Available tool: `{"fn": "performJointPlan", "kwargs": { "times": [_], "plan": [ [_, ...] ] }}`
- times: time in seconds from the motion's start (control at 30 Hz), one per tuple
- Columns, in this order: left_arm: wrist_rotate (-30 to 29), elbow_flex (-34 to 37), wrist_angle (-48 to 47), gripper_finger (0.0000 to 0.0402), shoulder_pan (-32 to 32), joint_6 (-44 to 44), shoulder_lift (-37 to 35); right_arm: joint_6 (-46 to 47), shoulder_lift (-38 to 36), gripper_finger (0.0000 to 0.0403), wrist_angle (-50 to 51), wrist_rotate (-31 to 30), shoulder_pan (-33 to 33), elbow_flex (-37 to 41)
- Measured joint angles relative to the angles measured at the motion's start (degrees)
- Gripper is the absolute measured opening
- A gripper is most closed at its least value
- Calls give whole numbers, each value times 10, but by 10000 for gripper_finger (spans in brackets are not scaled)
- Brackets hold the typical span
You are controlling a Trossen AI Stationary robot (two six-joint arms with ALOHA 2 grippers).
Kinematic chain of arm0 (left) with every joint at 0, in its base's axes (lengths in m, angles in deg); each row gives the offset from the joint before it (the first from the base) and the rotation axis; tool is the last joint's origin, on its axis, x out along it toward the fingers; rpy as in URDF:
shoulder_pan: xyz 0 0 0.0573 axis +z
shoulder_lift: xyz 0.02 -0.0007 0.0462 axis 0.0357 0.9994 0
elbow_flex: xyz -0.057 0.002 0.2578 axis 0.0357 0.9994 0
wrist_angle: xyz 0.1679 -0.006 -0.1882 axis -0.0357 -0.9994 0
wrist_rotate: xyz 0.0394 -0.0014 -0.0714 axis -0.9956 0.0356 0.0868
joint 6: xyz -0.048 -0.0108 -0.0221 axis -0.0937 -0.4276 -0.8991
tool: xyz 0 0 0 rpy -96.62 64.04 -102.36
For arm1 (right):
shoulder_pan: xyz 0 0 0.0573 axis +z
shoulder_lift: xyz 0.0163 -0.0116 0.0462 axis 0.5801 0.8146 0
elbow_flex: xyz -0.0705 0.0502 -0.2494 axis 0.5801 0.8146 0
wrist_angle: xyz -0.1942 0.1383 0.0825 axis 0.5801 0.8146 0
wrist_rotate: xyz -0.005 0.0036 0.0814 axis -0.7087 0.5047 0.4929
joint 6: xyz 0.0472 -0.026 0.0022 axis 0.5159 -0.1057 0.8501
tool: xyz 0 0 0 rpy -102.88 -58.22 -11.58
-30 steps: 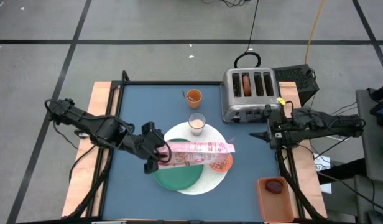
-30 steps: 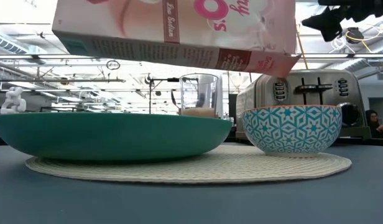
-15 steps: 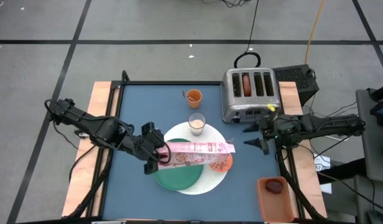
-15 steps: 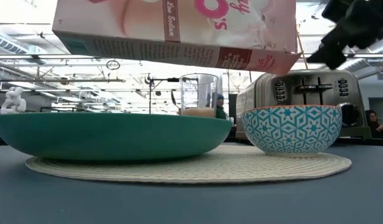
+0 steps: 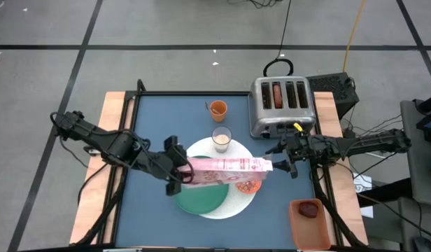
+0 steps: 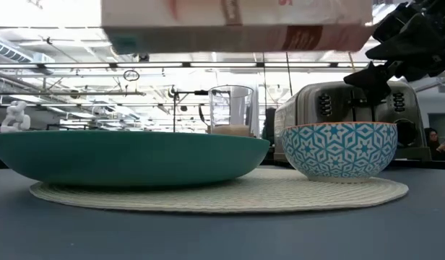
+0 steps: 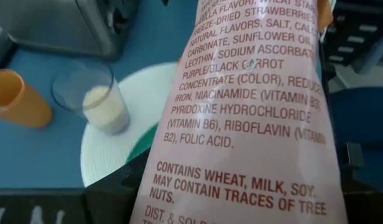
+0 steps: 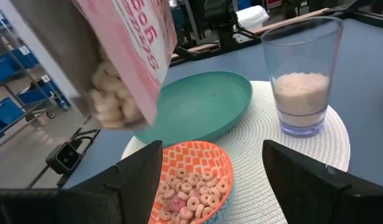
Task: Arrange a breakfast setting
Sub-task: Pour the cereal from the cereal box into the orange bowl
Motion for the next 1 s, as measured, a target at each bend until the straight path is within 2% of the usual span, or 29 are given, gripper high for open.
{"fn": "performJointPlan", "kwargs": {
  "times": [0.33,0.57,1.0],
  "plan": [
    [-40,0,58,219,0,41,0,-17,1,270,0,0,0,0],
    [-47,0,122,219,0,90,0,-36,15,270,-18,0,0,0],
    [-93,0,287,219,3,223,0,-136,112,270,-281,0,0,0]
  ]
}}
